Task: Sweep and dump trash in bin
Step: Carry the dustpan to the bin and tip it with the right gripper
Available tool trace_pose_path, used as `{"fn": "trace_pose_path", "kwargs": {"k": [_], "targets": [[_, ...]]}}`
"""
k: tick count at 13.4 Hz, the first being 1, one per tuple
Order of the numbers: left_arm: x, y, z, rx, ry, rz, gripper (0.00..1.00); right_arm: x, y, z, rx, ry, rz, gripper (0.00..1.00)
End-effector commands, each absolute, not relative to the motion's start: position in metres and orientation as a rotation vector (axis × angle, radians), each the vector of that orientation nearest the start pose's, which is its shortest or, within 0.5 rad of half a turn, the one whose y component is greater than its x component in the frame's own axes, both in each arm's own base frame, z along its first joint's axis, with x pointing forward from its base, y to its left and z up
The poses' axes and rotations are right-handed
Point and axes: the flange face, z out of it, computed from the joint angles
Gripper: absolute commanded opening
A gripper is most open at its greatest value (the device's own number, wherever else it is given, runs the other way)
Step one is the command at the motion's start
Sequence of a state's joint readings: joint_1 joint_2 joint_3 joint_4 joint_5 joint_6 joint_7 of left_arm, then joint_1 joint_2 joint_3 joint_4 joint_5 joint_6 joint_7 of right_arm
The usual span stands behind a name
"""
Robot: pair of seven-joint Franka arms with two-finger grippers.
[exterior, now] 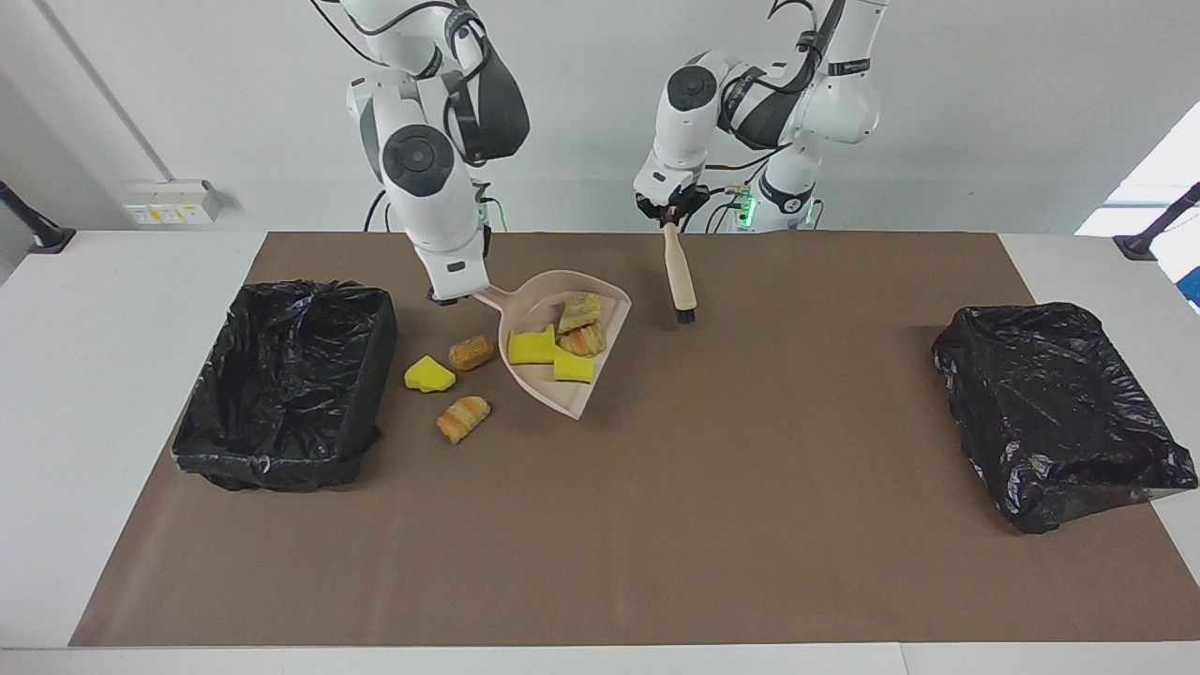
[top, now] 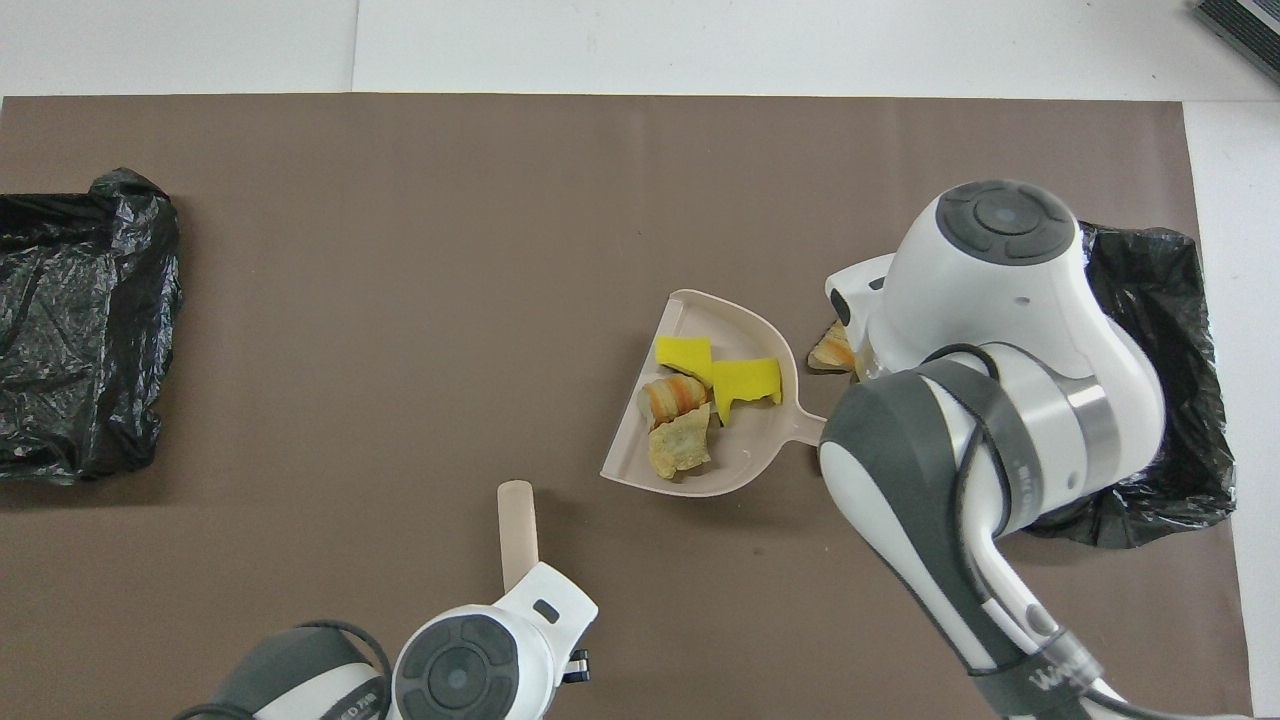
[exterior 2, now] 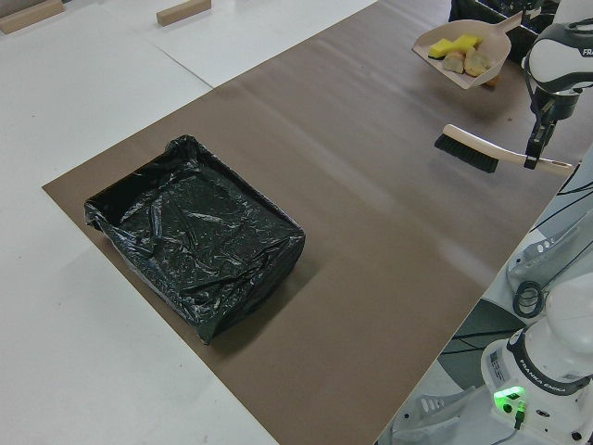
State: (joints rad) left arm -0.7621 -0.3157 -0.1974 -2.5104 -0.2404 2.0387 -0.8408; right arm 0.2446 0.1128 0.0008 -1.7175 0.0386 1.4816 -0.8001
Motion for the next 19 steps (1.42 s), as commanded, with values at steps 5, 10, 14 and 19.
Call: {"fn": "trace_pose_path", "kwargs": {"k": [5,10,14,19], "targets": [[0.173,-0.353,0.353,-3.125,0.014,0.258,0.0,0.546,-0.014,0.543,-2.746,-1.153,0.366,0.0],[0.191,-0.345,0.345,-3.141,-0.066,0.359,0.0,0.533,-0.129,0.545,-2.888,-0.985,0.419,0.0],[0.196,-0.341,0.344,-3.152,-0.079,0.412,0.37,0.512,-0.211,0.554,-2.924,-1.135,0.465,0.0],[0.226,-0.337,0.34,-3.152,-0.005,0.455,0.92,0.496,-0.263,0.56,-2.918,-1.487,0.644,0.0]]}}
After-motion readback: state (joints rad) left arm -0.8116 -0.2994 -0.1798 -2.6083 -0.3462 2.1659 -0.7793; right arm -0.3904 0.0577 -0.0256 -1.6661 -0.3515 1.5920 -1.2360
